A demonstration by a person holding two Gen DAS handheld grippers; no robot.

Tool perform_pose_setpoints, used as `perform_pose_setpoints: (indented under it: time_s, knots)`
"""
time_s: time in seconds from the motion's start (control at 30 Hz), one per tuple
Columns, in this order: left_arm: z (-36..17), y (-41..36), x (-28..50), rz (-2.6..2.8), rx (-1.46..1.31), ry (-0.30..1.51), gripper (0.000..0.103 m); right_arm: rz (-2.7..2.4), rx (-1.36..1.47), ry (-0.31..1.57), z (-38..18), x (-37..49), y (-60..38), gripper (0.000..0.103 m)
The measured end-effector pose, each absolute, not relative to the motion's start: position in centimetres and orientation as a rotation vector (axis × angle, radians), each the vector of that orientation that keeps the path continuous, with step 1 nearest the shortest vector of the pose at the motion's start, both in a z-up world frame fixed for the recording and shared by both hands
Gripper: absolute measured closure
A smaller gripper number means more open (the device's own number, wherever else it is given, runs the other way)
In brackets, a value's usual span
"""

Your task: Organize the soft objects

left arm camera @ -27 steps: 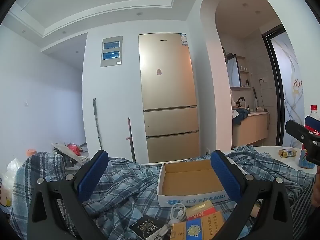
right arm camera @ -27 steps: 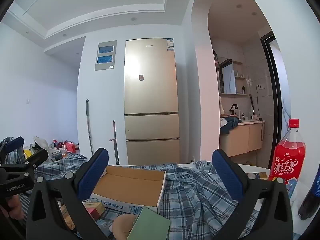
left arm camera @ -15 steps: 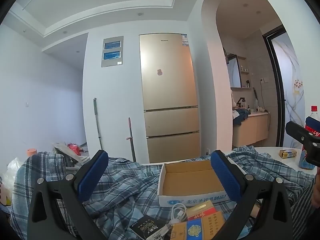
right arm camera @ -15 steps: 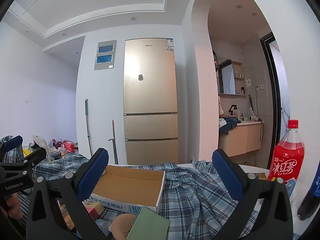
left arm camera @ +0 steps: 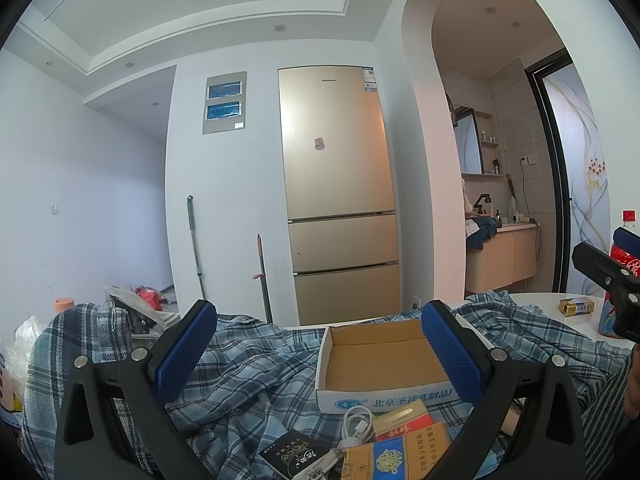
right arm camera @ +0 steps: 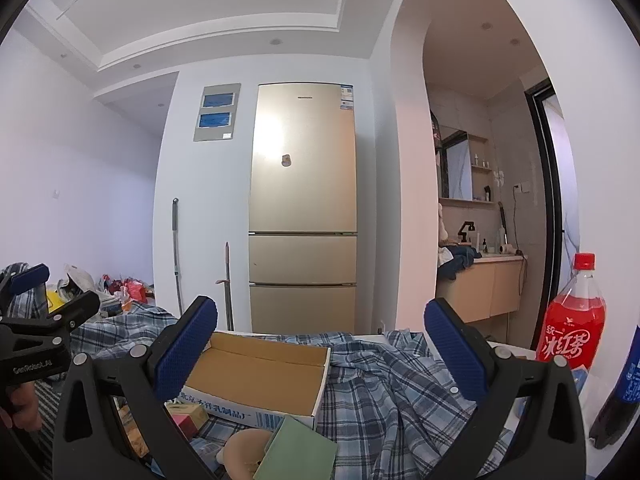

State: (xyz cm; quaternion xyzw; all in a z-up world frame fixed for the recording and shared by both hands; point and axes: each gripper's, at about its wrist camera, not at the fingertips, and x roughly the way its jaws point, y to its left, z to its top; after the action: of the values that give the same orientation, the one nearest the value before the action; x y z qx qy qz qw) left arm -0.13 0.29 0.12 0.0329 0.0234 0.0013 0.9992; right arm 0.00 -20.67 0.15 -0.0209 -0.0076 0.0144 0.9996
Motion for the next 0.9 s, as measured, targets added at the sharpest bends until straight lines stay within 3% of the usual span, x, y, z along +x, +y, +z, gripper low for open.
perform_pose_setpoints:
  time_s: [0.9]
  knots:
    - [0.39, 0.48, -0.07, 0.004, 0.066, 0.057, 0.0, 0.025, -0.048, 0.006, 0.4, 0.18, -20.55, 0.0]
